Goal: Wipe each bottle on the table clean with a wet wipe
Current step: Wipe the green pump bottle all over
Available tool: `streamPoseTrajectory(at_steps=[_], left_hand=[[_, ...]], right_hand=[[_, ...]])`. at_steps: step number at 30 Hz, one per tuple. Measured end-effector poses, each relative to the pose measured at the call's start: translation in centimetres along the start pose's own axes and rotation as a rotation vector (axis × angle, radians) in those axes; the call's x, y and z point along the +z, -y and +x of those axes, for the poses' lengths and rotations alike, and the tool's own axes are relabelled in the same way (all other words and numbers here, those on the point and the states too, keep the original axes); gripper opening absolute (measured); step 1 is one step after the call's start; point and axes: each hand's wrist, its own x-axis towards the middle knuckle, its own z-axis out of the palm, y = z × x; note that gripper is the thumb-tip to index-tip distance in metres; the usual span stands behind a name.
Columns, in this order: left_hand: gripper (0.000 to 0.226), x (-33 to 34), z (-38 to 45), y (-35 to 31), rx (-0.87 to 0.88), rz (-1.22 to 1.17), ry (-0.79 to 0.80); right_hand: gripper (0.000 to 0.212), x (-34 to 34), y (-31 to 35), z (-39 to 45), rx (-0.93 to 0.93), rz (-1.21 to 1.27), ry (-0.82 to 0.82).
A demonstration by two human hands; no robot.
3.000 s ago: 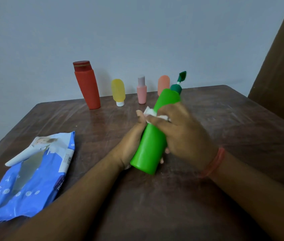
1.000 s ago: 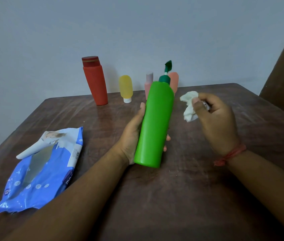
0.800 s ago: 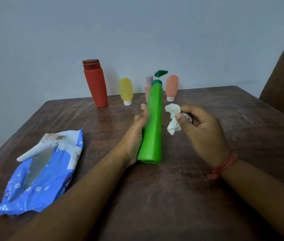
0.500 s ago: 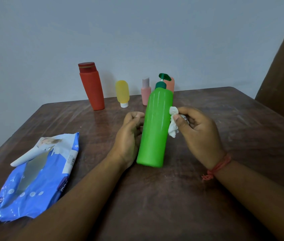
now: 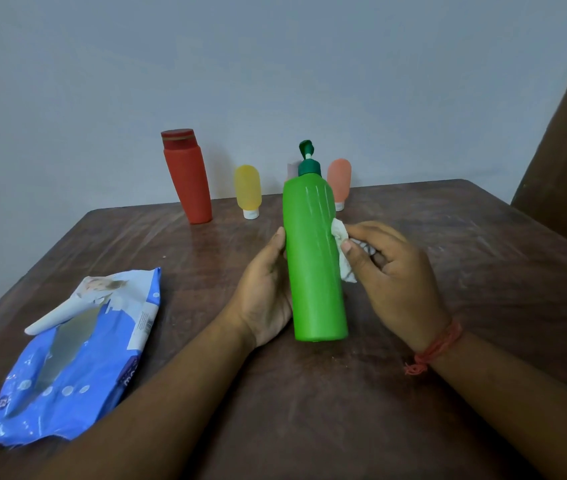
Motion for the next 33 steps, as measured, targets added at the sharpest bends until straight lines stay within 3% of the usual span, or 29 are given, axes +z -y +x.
streamPoseTrajectory(at_steps=[5, 9, 15, 21, 25, 29, 33], left_hand=[[0.074, 0.1, -0.2, -0.1, -0.096, -0.026, 0.037], [0.082, 0.1, -0.3, -0.1, -0.121, 0.03, 0.121], [0.081, 0.8, -0.6, 0.1, -0.119, 0.136, 0.201], [0.08, 0.9, -0.8, 0.0, -0.121, 0.154, 0.193], [0.079, 1.2, -1.0, 0.1, -0.107, 0.239, 0.181], [0.078, 1.3, -1.1, 0.1, -0.091, 0.222, 0.162], [0.076, 1.5, -0.9, 0.2, -0.051, 0.313, 0.127]], right_hand=[[0.019, -0.5, 0.4, 0.3, -0.107, -0.113, 0.005], [0.02, -1.8, -0.9, 1.6, -0.126, -0.286, -0.083], [0.018, -3.5, -1.5, 2.9, -0.128, -0.33, -0.182], [0.021, -3.1, -0.2, 2.3, -0.421, -0.475, -0.077], [0.019, -4.3, -0.4, 3.6, -0.347, -0.49, -0.147], [0.023, -3.4, 0.5, 2.4, -0.586, -0.549, 0.026], [0.026, -4.2, -0.5, 3.8, -0.45, -0.589, -0.107]])
